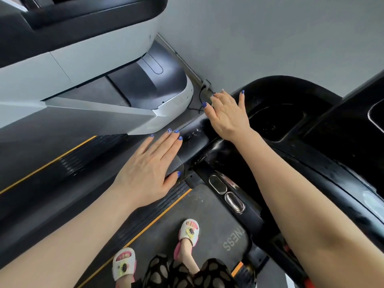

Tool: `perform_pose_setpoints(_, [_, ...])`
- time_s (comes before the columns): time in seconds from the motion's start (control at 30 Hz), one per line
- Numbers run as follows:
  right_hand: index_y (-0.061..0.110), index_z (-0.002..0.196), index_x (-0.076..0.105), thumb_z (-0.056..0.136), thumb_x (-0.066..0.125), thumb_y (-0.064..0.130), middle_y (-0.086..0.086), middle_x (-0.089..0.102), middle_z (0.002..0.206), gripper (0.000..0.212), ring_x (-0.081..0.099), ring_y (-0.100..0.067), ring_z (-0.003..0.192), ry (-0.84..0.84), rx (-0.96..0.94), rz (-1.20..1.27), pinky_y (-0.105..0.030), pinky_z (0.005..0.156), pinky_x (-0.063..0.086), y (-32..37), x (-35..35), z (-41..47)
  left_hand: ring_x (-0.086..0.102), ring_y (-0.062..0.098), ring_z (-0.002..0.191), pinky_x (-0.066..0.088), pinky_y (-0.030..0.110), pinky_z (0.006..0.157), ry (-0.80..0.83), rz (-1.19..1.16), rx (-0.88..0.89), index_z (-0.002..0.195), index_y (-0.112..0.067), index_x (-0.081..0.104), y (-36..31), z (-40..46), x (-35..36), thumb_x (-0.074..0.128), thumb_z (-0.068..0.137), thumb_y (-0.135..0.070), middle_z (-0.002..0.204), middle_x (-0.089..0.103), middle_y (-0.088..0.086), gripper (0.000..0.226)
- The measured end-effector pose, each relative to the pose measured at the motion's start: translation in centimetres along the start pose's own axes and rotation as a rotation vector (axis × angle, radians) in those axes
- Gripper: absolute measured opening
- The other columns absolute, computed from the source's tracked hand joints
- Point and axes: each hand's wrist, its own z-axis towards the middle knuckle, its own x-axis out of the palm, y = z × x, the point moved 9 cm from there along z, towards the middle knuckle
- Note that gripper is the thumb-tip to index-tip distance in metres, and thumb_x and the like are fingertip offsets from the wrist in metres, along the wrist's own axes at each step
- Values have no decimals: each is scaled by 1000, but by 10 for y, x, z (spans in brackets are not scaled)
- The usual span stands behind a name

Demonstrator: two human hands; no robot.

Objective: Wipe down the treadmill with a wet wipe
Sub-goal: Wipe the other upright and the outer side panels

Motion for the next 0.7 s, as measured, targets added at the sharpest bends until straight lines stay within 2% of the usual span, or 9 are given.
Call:
perform_pose_setpoints(0.07, [10,148,42,103,16,58,-4,33,160,70,11,-20,155,-20,28,5,-55,123,-8,1,3,-9,21,21,154,27,46,122,0,5,-2,158,-8,28,-1,0,0,32,95,-49,166,23,7,76])
perform_pose_setpoints(0.17, [11,160,18,102,17,59,-5,11,169,75,-2,-19,156,-31,12,34,-50,124,-9,11,13,-50,23,22,153,30,47,121,-9,3,-4,157,-6,30,0,0,-1,33,94,-48,165,25,8,76])
perform_pose_setpoints(0.3, [17,162,-4,94,3,71,3,-12,169,87,-17,-11,154,23,-38,89,-45,123,-13,35,26,-111,25,23,152,30,47,121,-28,-18,6,156,-6,32,-2,0,-4,33,93,-46,165,26,9,75])
perform_pose_setpoints(0.37, [20,161,-9,90,-6,76,5,-17,168,90,-21,-9,152,55,-55,87,-43,122,-18,42,31,-126,26,23,152,30,47,121,-38,-22,12,156,-6,33,-2,-1,-5,33,93,-46,165,27,10,75])
perform_pose_setpoints(0.43, [19,161,-6,91,-6,75,5,-14,168,90,-19,-9,153,44,-55,67,-43,121,-20,43,30,-125,25,23,152,29,46,122,-39,-25,13,156,-6,32,-2,-1,-5,33,93,-46,165,27,9,75])
perform_pose_setpoints(0.5, [17,162,2,95,2,70,2,-4,170,86,-12,-12,155,-4,-46,38,-46,122,-15,40,24,-109,24,23,153,27,45,122,-34,-24,14,157,-6,31,-2,-1,-4,32,94,-46,165,26,9,75])
perform_pose_setpoints(0.6, [11,159,24,97,9,62,-3,20,167,81,5,-18,156,-50,-9,12,-53,123,-7,30,13,-64,26,23,152,28,45,122,-27,-19,12,156,-6,33,-2,-1,-4,32,93,-47,164,28,9,75])
perform_pose_setpoints(0.7, [10,141,50,104,14,56,-3,41,155,69,15,-20,154,-11,30,23,-56,123,-9,26,4,-22,26,23,152,28,44,122,-12,-11,8,156,-7,33,-1,0,-2,31,93,-49,164,28,9,76])
